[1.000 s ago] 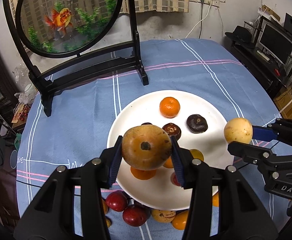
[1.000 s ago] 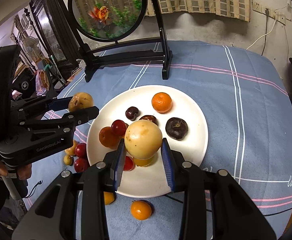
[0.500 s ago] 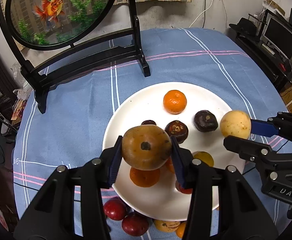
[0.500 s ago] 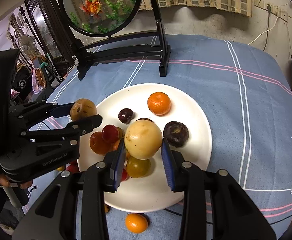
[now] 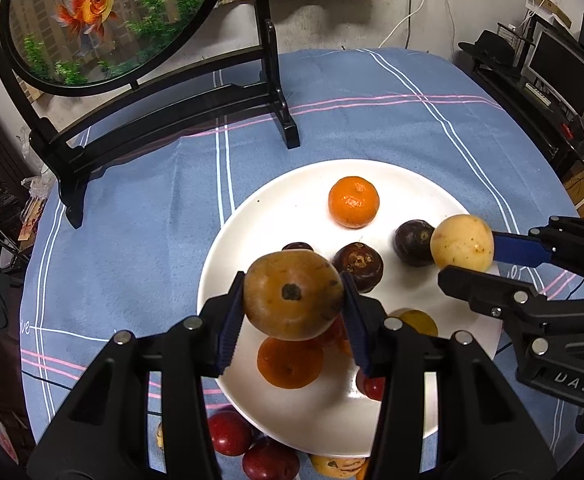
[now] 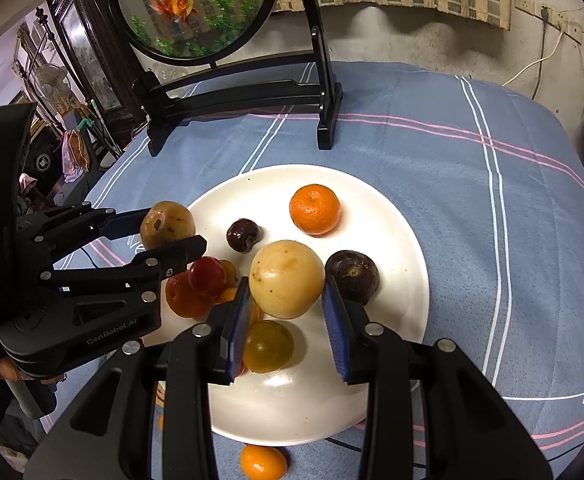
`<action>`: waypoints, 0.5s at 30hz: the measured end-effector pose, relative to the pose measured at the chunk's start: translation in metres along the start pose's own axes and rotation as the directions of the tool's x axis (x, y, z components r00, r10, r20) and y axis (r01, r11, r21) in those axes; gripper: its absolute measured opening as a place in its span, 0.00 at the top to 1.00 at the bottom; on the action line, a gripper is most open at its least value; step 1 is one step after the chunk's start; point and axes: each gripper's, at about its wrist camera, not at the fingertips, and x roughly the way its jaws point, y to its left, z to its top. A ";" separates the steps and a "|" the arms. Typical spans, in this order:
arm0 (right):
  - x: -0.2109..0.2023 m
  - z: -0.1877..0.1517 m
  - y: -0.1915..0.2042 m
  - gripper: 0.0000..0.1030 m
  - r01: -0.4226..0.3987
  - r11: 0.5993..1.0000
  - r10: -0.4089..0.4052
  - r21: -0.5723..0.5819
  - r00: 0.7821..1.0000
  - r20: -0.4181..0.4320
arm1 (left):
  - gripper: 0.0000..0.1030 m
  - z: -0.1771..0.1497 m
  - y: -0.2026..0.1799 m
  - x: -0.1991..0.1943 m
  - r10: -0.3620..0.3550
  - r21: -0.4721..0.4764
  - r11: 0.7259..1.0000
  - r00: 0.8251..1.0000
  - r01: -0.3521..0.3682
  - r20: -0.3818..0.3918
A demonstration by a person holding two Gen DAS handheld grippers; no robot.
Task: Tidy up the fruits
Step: 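Carry the brown and pale yellow fruits onto the white plate and open both tools, then withdraw both open tools from the plate toward the remaining fruit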
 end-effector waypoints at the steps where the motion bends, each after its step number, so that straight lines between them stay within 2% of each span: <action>1: 0.000 0.000 0.000 0.65 0.001 1.000 -0.001 -0.001 1.000 -0.002 | 0.55 0.000 0.000 0.001 0.002 0.001 1.000 1.000 -0.002 0.000; 3: 0.004 0.001 0.001 0.65 0.000 1.000 0.000 -0.004 1.000 -0.022 | 0.54 0.000 -0.001 0.004 0.000 0.001 1.000 1.000 0.000 -0.006; 5: 0.011 0.002 0.002 0.60 0.025 1.000 -0.026 -0.018 0.998 -0.053 | 0.47 0.000 -0.001 0.007 0.000 0.001 1.000 1.000 0.000 -0.019; 6: 0.012 0.002 0.003 0.56 0.039 0.999 -0.041 -0.026 0.998 -0.055 | 0.37 0.000 -0.001 0.007 0.013 -0.002 1.000 1.000 -0.013 -0.011; 7: 0.011 0.002 0.003 0.42 0.045 0.999 -0.046 -0.021 0.998 -0.051 | 0.35 0.000 0.001 0.007 0.020 -0.006 1.000 1.000 -0.020 -0.003; 8: 0.008 0.002 0.001 0.38 0.050 0.999 -0.050 -0.007 0.998 -0.037 | 0.35 0.000 0.002 0.006 0.009 -0.007 1.000 1.000 -0.009 -0.004; 10: 0.002 0.004 -0.003 0.37 0.022 1.000 -0.021 0.016 1.000 -0.013 | 0.34 0.001 0.002 0.005 0.000 -0.008 1.000 1.000 0.000 -0.001; 15: -0.018 0.008 -0.004 0.37 0.021 1.000 -0.021 0.021 0.999 0.039 | 0.34 0.002 0.000 -0.005 -0.009 -0.004 1.000 1.000 0.009 0.019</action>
